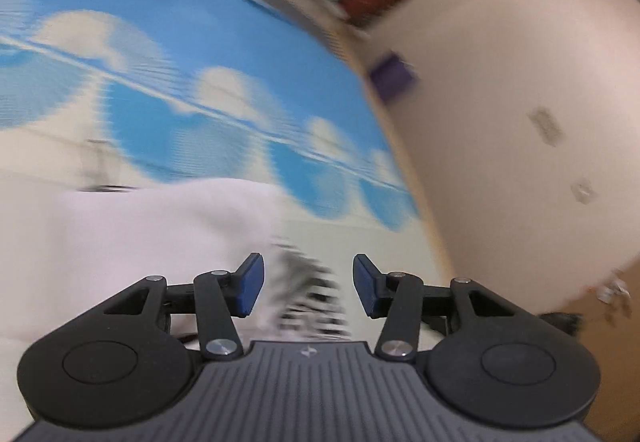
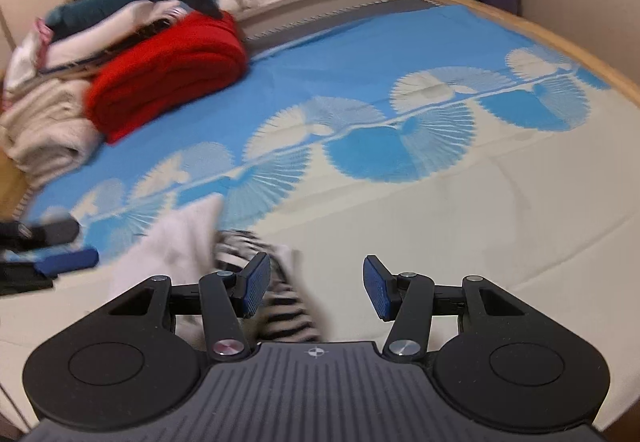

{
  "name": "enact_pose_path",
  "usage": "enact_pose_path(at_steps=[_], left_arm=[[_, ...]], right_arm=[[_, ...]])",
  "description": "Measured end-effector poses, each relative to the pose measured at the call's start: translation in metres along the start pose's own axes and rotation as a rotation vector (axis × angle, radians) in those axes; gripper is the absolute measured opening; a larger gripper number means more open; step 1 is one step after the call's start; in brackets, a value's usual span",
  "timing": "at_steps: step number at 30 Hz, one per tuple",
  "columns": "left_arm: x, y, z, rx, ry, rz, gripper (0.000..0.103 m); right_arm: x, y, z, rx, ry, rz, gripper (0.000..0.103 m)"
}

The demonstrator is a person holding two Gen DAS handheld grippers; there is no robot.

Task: Fold small clothes
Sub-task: 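Close the right tool on the striped fabric of the folded shirt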

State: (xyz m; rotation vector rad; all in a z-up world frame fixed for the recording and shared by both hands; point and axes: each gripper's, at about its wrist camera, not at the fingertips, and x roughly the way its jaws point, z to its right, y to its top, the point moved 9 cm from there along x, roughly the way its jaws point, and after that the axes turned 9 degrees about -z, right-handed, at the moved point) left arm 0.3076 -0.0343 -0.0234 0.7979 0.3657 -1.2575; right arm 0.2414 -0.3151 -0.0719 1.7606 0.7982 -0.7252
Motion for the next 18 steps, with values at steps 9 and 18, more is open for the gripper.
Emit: enact_pose_path(at_steps=[9, 18], left_arm=[[-0.038, -0.016, -0.058, 0.033, 0.185, -0.037, 0.053], [-0.039, -0.033, -0.059, 0.104, 0.247, -0.109, 0.053]], right_arm=[[0.034, -0.036, -0.086, -0.137, 0.210, -0.200, 0.064], [-0.012, -0.021, -0.069, -0.120, 0.304, -0.077, 0.007]])
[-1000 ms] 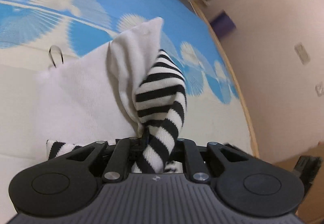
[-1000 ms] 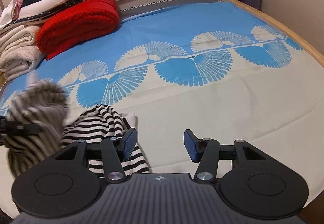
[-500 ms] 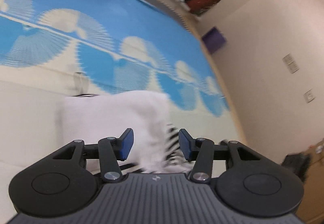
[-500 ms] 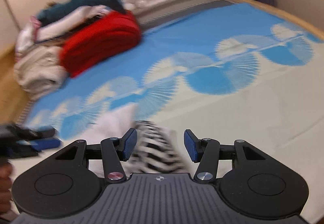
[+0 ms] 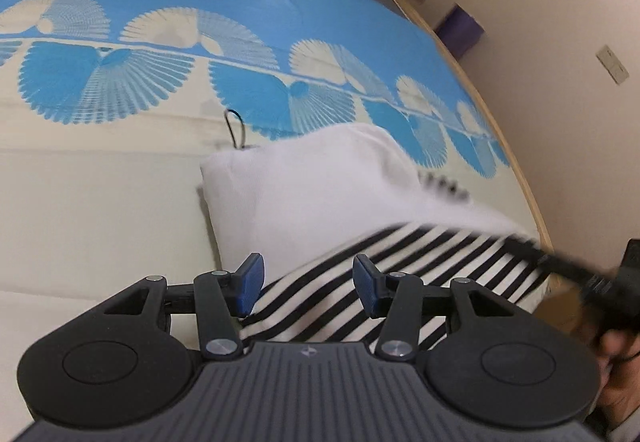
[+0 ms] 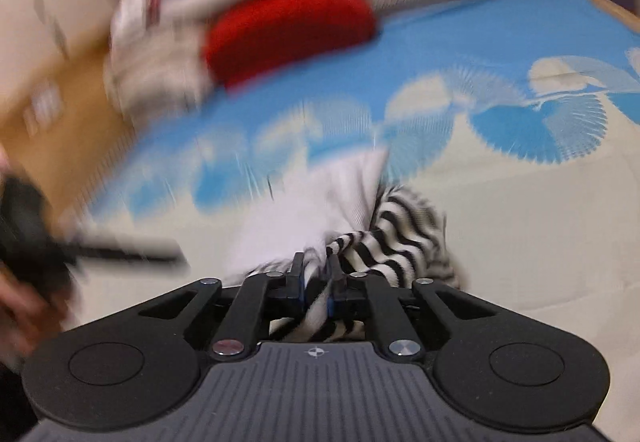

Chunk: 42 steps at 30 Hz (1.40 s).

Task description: Fold small clothes

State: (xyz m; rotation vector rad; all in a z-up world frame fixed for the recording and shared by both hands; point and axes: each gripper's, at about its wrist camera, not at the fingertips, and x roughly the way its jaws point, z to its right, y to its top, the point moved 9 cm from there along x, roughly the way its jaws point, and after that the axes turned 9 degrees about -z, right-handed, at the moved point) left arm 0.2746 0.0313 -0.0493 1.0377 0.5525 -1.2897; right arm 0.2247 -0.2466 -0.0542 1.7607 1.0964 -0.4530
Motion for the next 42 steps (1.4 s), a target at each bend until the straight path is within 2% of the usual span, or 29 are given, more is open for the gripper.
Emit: enact_pose_path(at_steps=[1, 3, 5, 8, 11, 13, 15, 17, 20, 22, 23, 25, 26, 27, 30, 32, 33, 35, 37, 38, 39, 42], left_arm=[[0.004, 0.000, 0.006, 0.018, -0.004, -0.008, 0.053], [0.010, -0.001, 0.019, 0.052, -0.023, -0.024, 0.053], [0.020, -0.004, 0.035, 0.092, -0.048, -0.050, 0.054], [0.041, -0.013, 0.055, 0.171, -0.050, -0.120, 0.054], [0.075, -0.027, 0.058, 0.228, 0.024, -0.206, 0.054], [0.097, -0.033, 0.053, 0.239, 0.083, -0.237, 0.054], [0.110, -0.038, 0.053, 0.292, 0.146, -0.249, 0.055], [0.109, -0.039, 0.056, 0.316, 0.148, -0.251, 0.055], [0.084, -0.035, 0.061, 0.301, 0.102, -0.216, 0.055], [0.071, -0.041, 0.070, 0.373, 0.063, -0.204, 0.055], [0.074, -0.052, 0.069, 0.405, 0.064, -0.243, 0.053], [0.102, -0.082, 0.049, 0.499, 0.202, -0.365, 0.051], [0.112, -0.093, 0.042, 0.557, 0.246, -0.396, 0.055], [0.112, -0.094, 0.045, 0.585, 0.235, -0.386, 0.055], [0.098, -0.085, 0.038, 0.513, 0.187, -0.379, 0.055], [0.083, -0.077, 0.031, 0.492, 0.185, -0.349, 0.055], [0.074, -0.072, 0.031, 0.473, 0.170, -0.319, 0.055], [0.059, -0.055, 0.021, 0.388, 0.134, -0.252, 0.055], [0.047, -0.035, 0.005, 0.267, 0.120, -0.177, 0.056], [0.043, -0.027, -0.004, 0.212, 0.127, -0.147, 0.057], [0.040, -0.018, -0.012, 0.159, 0.138, -0.125, 0.057], [0.035, -0.003, -0.027, 0.068, 0.180, -0.088, 0.057]], right_arm=[[-0.016, 0.002, 0.014, 0.043, 0.008, 0.027, 0.007], [-0.028, -0.005, 0.039, 0.076, -0.035, 0.013, 0.007], [-0.028, -0.022, 0.059, 0.078, -0.075, -0.068, 0.007], [-0.019, -0.046, 0.071, 0.011, -0.126, -0.181, 0.007], [-0.002, -0.059, 0.078, -0.020, -0.171, -0.265, 0.007], [0.012, -0.066, 0.085, -0.025, -0.212, -0.319, 0.007], [0.027, -0.075, 0.090, -0.029, -0.250, -0.387, 0.006], [0.037, -0.083, 0.090, -0.043, -0.277, -0.422, 0.006], [0.043, -0.088, 0.090, -0.054, -0.313, -0.442, 0.006], [0.044, -0.085, 0.091, -0.052, -0.310, -0.434, 0.006], [0.043, -0.085, 0.091, -0.052, -0.305, -0.434, 0.006], [0.042, -0.085, 0.090, -0.079, -0.307, -0.437, 0.006], [0.043, -0.085, 0.091, -0.083, -0.304, -0.444, 0.006], [0.049, -0.084, 0.093, -0.079, -0.293, -0.456, 0.006], [0.052, -0.086, 0.095, -0.084, -0.303, -0.469, 0.006], [0.048, -0.080, 0.093, -0.051, -0.266, -0.444, 0.007], [0.043, -0.072, 0.092, -0.033, -0.247, -0.410, 0.009], [0.027, -0.050, 0.088, 0.006, -0.211, -0.284, 0.013], [0.012, -0.031, 0.084, 0.035, -0.173, -0.156, 0.025], [0.007, -0.022, 0.083, 0.056, -0.155, -0.103, 0.037], [0.005, -0.016, 0.082, 0.076, -0.142, -0.068, 0.044], [0.019, -0.005, 0.081, 0.126, -0.112, -0.044, 0.046]])
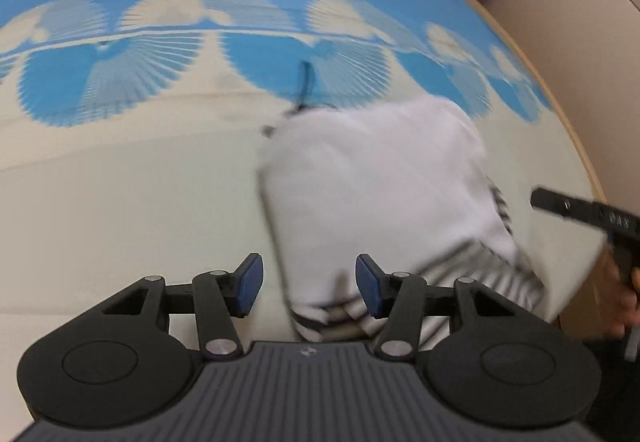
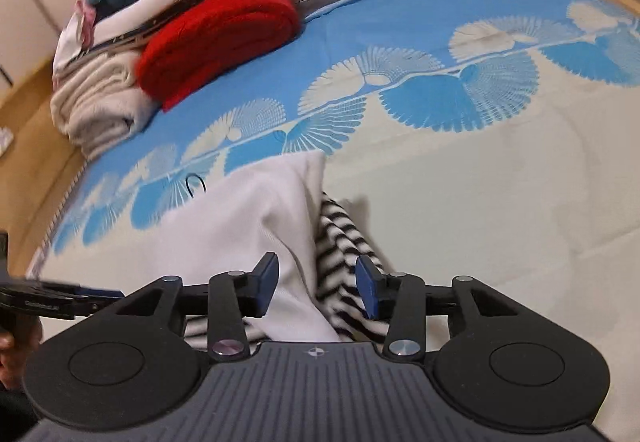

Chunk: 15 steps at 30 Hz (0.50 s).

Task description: Fold small clothes

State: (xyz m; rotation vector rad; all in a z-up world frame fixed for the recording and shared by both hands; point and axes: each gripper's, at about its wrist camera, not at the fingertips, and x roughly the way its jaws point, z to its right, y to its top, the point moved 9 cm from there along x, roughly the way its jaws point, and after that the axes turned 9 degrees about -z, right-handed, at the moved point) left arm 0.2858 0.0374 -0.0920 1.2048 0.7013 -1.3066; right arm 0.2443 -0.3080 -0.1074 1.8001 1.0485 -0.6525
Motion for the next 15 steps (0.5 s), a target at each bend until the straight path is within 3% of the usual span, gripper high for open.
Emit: enact_pose_path(at_steps=[5, 10, 12, 13, 15], left_arm=[[-0.003, 0.011, -0.005, -0.069, -0.032, 0.030, 0.057], [0.000, 0.017, -0.009, -0.108, -0.043, 0.029, 0.057], [0.001, 0.017, -0.013, -0.119, -0.045, 0.028, 0.057], [0.000, 0.018, -0.014, -0.121, -0.045, 0.030, 0.057], [-0.001, 0.020, -0.015, -0.123, -0.047, 0.039, 0.057]], right_arm=[[0.041, 0.025, -0.010, 0.077, 0.009, -0.027, 0.060], [0.083, 0.031, -0.015, 0.166, 0.045, -0.081, 0.060], [0.088, 0.034, -0.024, 0.136, 0.051, -0.064, 0.003], [0.085, 0.039, -0.028, 0.125, 0.061, -0.025, 0.003], [0.056, 0.057, -0.028, 0.149, 0.081, 0.157, 0.002]])
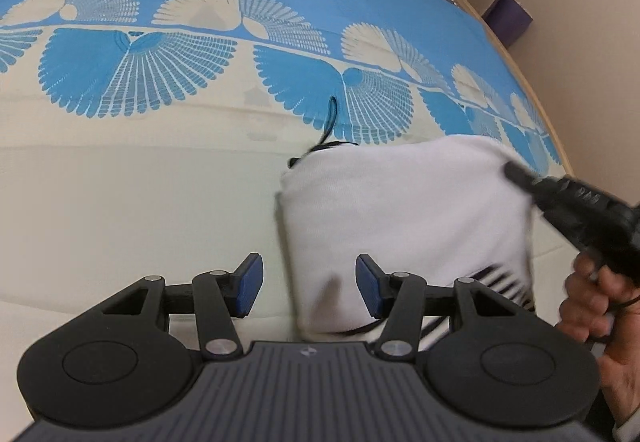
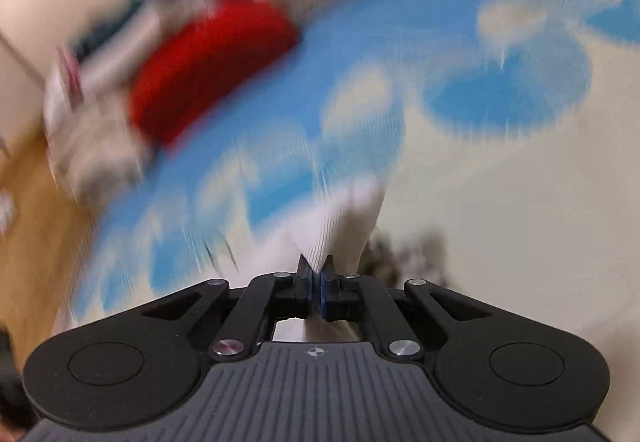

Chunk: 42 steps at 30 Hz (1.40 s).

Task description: Fold small clothes

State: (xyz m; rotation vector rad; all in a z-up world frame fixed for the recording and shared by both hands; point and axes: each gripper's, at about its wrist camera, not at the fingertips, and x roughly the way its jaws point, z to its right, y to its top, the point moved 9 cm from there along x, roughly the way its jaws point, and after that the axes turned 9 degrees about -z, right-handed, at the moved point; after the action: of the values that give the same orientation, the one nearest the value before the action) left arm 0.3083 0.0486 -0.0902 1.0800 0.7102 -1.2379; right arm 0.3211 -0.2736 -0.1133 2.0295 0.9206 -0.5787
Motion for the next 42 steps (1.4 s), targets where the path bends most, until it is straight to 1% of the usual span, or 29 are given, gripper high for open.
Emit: enact_pose_path(at_steps=[1, 2, 3, 4, 5, 6, 7, 8, 9, 10, 11, 12, 14, 15, 19, 20, 21, 22, 23, 25, 27, 29, 31, 33, 34, 36, 37, 39, 42], left_arm=[[0.000, 0.001, 0.000, 0.001, -0.001, 0.002, 0.057], [0.000, 0.001, 0.000, 0.001, 0.000, 0.003, 0.057], [0.001, 0.001, 0.000, 0.003, 0.004, 0.000, 0.057], [0.003, 0.000, 0.001, 0.006, 0.007, -0.004, 0.057], [0.004, -0.001, 0.001, 0.007, 0.008, -0.008, 0.057], [0.005, -0.003, 0.002, 0.007, 0.007, -0.012, 0.057], [0.006, -0.004, 0.003, 0.005, 0.005, -0.017, 0.057], [0.008, -0.005, 0.004, 0.003, 0.002, -0.021, 0.057], [0.009, -0.006, 0.005, 0.002, -0.001, -0.023, 0.057], [0.010, -0.007, 0.006, 0.006, -0.005, -0.025, 0.057], [0.010, -0.008, 0.008, 0.011, -0.007, -0.027, 0.058], [0.011, -0.008, 0.009, 0.015, -0.007, -0.027, 0.058], [0.013, -0.009, 0.012, 0.023, -0.005, -0.028, 0.058], [0.013, -0.010, 0.012, 0.024, -0.004, -0.029, 0.058], [0.015, -0.011, 0.013, 0.018, -0.005, -0.028, 0.058], [0.015, -0.011, 0.013, 0.018, -0.004, -0.029, 0.058], [0.016, -0.012, 0.015, 0.019, -0.003, -0.030, 0.058], [0.017, -0.012, 0.016, 0.022, -0.005, -0.032, 0.058], [0.017, -0.013, 0.018, 0.025, -0.009, -0.034, 0.058], [0.019, -0.015, 0.024, 0.032, -0.022, -0.036, 0.058], [0.022, -0.018, 0.032, 0.049, -0.042, -0.043, 0.058], [0.026, -0.022, 0.042, 0.076, -0.066, -0.062, 0.063], [0.031, -0.027, 0.051, 0.111, -0.076, -0.081, 0.067], [0.039, -0.034, 0.058, 0.154, -0.076, -0.104, 0.074], [0.045, -0.038, 0.058, 0.170, -0.062, -0.119, 0.074], [0.063, -0.048, 0.050, 0.178, 0.013, -0.165, 0.077], [0.069, -0.051, 0.047, 0.167, 0.030, -0.177, 0.077], [0.072, -0.054, 0.044, 0.165, 0.034, -0.183, 0.077], [0.055, -0.054, 0.050, 0.176, 0.013, -0.156, 0.074]], right_arm=[[-0.006, 0.006, 0.006, 0.013, -0.028, 0.038, 0.002], [-0.006, 0.008, 0.020, 0.038, -0.107, 0.046, 0.002], [0.002, 0.005, 0.036, 0.060, -0.189, 0.003, 0.003], [0.016, -0.004, 0.052, 0.080, -0.258, -0.080, 0.003], [0.029, -0.015, 0.066, 0.097, -0.297, -0.167, 0.003], [0.034, -0.019, 0.072, 0.105, -0.315, -0.196, 0.005], [0.033, -0.018, 0.072, 0.094, -0.319, -0.182, 0.007], [0.030, -0.014, 0.069, 0.072, -0.321, -0.163, 0.009], [0.025, -0.011, 0.065, 0.052, -0.317, -0.142, 0.014], [0.019, -0.008, 0.061, 0.053, -0.284, -0.125, 0.021], [0.013, -0.007, 0.059, 0.070, -0.236, -0.118, 0.036], [0.005, -0.006, 0.057, 0.090, -0.176, -0.109, 0.044], [-0.004, -0.006, 0.056, 0.102, -0.116, -0.119, 0.045], [-0.005, -0.009, 0.056, 0.101, -0.095, -0.142, 0.045], [0.001, -0.032, 0.054, 0.048, -0.055, -0.284, 0.046], [0.004, -0.039, 0.051, 0.014, -0.051, -0.320, 0.046], [0.006, -0.045, 0.048, -0.023, -0.060, -0.343, 0.042], [0.005, -0.047, 0.047, -0.053, -0.076, -0.342, 0.029], [0.002, -0.046, 0.046, -0.057, -0.070, -0.328, 0.004], [-0.015, -0.037, 0.049, 0.015, -0.011, -0.254, 0.003], [-0.031, -0.031, 0.058, 0.087, -0.002, -0.210, 0.003], [-0.032, -0.038, 0.071, 0.101, -0.075, -0.236, 0.003], [-0.021, -0.052, 0.078, 0.067, -0.158, -0.300, 0.003], [-0.011, -0.057, 0.077, 0.033, -0.175, -0.326, 0.003], [-0.008, -0.058, 0.074, 0.012, -0.178, -0.327, 0.003], [-0.001, -0.060, 0.071, -0.047, -0.211, -0.334, 0.003], [0.002, -0.060, 0.071, -0.062, -0.232, -0.333, 0.003], [0.004, -0.059, 0.075, -0.069, -0.259, -0.330, 0.003], [0.001, -0.061, 0.080, -0.074, -0.269, -0.324, 0.003]])
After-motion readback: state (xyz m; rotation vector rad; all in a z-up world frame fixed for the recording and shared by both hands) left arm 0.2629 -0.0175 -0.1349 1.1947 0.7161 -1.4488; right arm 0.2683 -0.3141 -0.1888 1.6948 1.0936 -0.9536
